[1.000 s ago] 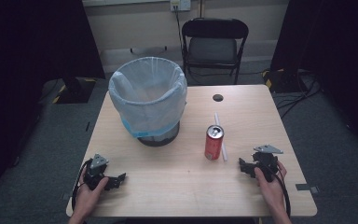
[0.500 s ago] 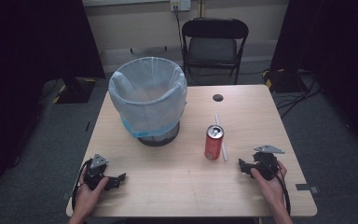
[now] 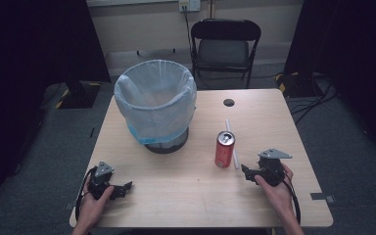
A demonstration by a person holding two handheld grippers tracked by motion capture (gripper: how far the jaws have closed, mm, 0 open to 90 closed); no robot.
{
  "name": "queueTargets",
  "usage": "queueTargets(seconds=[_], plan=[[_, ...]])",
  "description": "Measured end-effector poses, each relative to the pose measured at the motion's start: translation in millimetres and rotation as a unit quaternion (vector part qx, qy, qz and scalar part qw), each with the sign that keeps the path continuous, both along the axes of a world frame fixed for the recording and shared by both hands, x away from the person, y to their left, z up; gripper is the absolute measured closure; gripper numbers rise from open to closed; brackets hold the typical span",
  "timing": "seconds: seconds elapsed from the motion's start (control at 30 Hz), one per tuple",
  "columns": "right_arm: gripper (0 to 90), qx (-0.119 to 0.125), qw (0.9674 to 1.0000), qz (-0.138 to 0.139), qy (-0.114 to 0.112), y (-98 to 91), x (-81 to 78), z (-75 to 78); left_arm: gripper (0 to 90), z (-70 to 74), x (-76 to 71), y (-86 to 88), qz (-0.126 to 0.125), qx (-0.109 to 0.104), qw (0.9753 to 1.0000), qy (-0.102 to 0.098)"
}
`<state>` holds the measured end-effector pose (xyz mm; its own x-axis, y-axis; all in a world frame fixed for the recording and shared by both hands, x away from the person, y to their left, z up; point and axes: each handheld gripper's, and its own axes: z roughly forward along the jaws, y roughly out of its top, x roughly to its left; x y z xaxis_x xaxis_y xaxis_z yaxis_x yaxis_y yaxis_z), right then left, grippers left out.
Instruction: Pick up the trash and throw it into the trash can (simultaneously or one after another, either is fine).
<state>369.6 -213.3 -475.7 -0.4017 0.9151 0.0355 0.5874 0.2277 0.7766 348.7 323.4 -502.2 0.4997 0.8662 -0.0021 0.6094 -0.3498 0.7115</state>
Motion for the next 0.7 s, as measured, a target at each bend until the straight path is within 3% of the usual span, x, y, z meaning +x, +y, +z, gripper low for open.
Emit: queueTargets(seconds=[0.37,0.7], plan=[[19.0,0.006,0.9973,0.069,-0.024,24.7,3.7,10.4,0.0,0.0,0.0,0.0,0.0,0.0,1.0,0.0],[19.9,0.01,0.9939,0.108,-0.023,44.9,16.8,10.5,0.0,0.0,0.0,0.0,0.0,0.0,1.0,0.0]])
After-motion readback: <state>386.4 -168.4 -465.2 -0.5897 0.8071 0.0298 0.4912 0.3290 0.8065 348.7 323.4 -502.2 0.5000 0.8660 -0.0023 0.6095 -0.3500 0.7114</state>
